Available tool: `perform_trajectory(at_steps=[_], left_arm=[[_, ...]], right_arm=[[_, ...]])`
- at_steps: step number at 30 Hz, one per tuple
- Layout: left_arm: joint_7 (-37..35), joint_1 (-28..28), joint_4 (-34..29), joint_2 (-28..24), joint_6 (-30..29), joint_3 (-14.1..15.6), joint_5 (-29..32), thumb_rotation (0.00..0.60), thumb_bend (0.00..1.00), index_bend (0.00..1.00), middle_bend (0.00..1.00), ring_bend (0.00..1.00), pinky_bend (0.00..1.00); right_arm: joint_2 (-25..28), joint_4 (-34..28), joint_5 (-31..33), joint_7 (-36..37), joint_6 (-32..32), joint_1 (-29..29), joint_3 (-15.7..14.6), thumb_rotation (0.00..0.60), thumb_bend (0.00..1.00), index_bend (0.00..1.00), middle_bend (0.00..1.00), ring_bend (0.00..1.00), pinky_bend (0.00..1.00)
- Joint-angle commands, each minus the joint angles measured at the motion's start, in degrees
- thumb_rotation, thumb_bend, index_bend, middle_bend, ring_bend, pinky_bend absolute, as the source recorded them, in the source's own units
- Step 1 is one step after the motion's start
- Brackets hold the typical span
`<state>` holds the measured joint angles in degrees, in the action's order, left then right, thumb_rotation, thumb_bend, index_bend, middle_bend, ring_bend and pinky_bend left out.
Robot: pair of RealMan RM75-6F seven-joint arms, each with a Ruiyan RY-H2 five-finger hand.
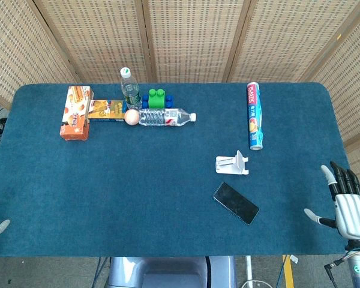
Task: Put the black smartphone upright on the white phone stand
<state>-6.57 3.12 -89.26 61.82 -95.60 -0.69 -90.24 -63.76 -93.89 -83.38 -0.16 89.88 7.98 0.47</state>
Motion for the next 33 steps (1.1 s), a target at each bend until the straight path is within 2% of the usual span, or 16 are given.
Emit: perform_trajectory(at_steps=[1,5,9,12,15,18,21,23,28,33], left_arm=[[-0.07,0.02,0.05,-0.09,0.02,0.02,-0.05,0.6,0.0,0.0,0.0,0.0,0.0],[0.04,-0.05,-0.19,-0.17,0.31,0.05,0.01,0.6,0.0,0.0,0.0,0.0,0.0],[-0.18,-0.13,-0.49,-0.26,0.55,-0.06,0.25,0.6,0.0,0.0,0.0,0.0,0.0],[0.01,-0.4,-1.0,-0.33,1.17,-0.38,0.93,0.6,0.0,0.0,0.0,0.0,0.0],[0.3,-0.67,-1.62,-0.57,1.75,-0.56,1.34,0.6,0.0,0.0,0.0,0.0,0.0],[0.89,-0.99,-2.38,-0.72,2.44,-0.92,2.11,0.6,0.0,0.0,0.0,0.0,0.0],[1.36,-1.3,-2.93,-0.81,3.15,-1.1,2.64,0.6,0.0,0.0,0.0,0.0,0.0],[2.06,-1.74,-3.69,-0.94,3.98,-1.38,3.25,0.6,0.0,0.0,0.0,0.0,0.0],[2.98,-2.29,-4.9,-1.34,5.17,-1.83,4.43,0.6,0.0,0.0,0.0,0.0,0.0],[2.21,-2.31,-4.63,-1.64,5.65,-1.9,5.07,0.6,0.0,0.0,0.0,0.0,0.0]], right_arm=[[0.02,-0.21,-0.33,-0.4,-0.37,-0.24,0.26,0.6,0.0,0.0,0.0,0.0,0.0],[-0.23,-0.32,-0.87,-1.03,-0.79,-0.34,0.29,0.6,0.0,0.0,0.0,0.0,0.0],[-1.31,-1.02,-2.9,-1.61,-2.4,0.39,-0.36,0.6,0.0,0.05,0.1,0.0,0.0],[-2.09,-2.14,-6.13,-3.1,-9.0,3.25,-2.77,0.6,0.0,0.08,0.11,0.02,0.03],[-2.86,-4.22,-5.44,-4.03,-16.65,6.99,-2.86,0.6,0.0,0.09,0.12,0.06,0.09],[-5.53,-5.23,-1.71,-9.65,-24.05,11.24,-0.83,0.6,0.0,0.13,0.14,0.1,0.16],[-8.27,-5.87,1.94,-13.74,-28.11,13.5,0.52,0.6,0.0,0.16,0.18,0.14,0.22],[-11.38,-6.26,6.35,-19.04,-31.52,15.92,2.17,0.6,0.0,0.18,0.2,0.16,0.24],[-18.38,-7.32,17.31,-32.15,-30.66,18.41,5.36,0.6,0.0,0.18,0.21,0.19,0.27],[-25.49,-6.83,26.63,-43.57,-25.51,20.11,7.34,0.6,0.0,0.18,0.21,0.19,0.27]])
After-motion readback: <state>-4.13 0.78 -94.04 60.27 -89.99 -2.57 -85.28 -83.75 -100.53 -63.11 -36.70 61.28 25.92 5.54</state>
